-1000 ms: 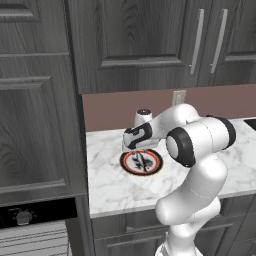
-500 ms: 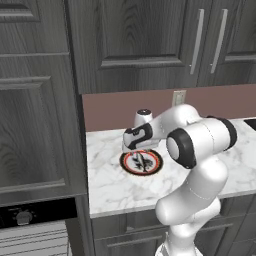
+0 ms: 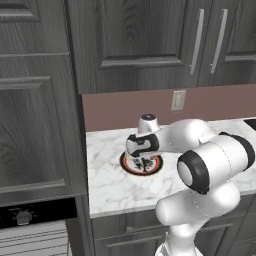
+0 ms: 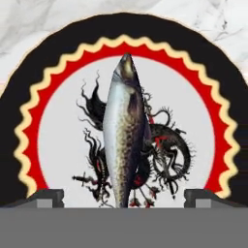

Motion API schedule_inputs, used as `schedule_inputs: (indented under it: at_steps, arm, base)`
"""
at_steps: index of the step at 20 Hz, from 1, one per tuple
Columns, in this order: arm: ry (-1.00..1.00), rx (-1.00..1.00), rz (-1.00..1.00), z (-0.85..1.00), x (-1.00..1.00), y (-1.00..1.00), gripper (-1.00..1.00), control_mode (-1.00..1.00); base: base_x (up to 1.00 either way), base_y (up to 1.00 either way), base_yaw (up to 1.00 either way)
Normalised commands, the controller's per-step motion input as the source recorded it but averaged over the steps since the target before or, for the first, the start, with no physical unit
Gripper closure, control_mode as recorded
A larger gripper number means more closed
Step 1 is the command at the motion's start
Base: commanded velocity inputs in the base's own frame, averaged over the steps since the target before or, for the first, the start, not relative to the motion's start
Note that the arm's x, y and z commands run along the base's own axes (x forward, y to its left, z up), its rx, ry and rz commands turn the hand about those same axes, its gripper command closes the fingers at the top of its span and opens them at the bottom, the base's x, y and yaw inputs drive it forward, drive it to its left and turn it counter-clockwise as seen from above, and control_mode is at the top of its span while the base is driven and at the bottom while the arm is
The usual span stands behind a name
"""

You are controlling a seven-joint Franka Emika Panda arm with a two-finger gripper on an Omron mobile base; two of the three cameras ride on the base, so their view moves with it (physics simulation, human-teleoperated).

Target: Take the fish from the oven and place it on the plate on the counter.

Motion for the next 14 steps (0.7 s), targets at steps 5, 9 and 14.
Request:
schedule_inputs:
  at_steps: [5,9,14]
  arm:
    - [-0.04,0.01,-0.01,0.21,-0.69,-0.03,-1.00,-1.00]
    - [-0.01,0.03,-0.02,0.52,-0.56,0.00,-1.00,-1.00]
    - [0.00,0.03,-0.02,0.93,-0.37,0.00,-1.00,-1.00]
  base:
    - [0.00,0.00,0.00]
    - [0.00,0.00,0.00]
    - [0.00,0.00,0.00]
